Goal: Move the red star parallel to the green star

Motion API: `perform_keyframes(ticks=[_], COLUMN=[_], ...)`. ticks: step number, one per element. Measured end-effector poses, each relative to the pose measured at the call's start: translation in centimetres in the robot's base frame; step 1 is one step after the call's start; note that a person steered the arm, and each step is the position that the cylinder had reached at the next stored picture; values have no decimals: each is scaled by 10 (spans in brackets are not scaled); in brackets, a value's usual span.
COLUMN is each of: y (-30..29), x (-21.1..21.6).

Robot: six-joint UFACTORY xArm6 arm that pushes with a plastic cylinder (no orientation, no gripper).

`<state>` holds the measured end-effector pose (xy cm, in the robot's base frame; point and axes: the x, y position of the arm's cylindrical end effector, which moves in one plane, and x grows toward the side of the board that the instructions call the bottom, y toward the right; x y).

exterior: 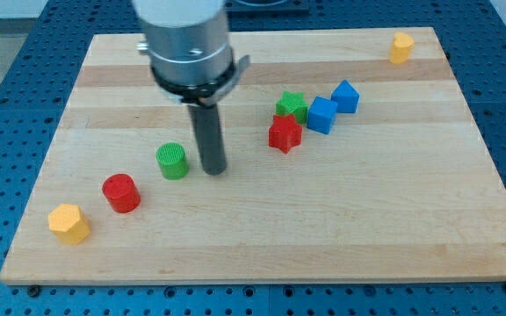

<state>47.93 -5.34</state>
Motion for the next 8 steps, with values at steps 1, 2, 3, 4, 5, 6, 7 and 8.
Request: perform_keyframes(ticks=[1, 2, 3, 4, 5, 6, 7, 8], y=[48, 94, 116, 116, 113, 96, 76, 68], x=[0, -1, -18, -32, -37, -39, -41, -45])
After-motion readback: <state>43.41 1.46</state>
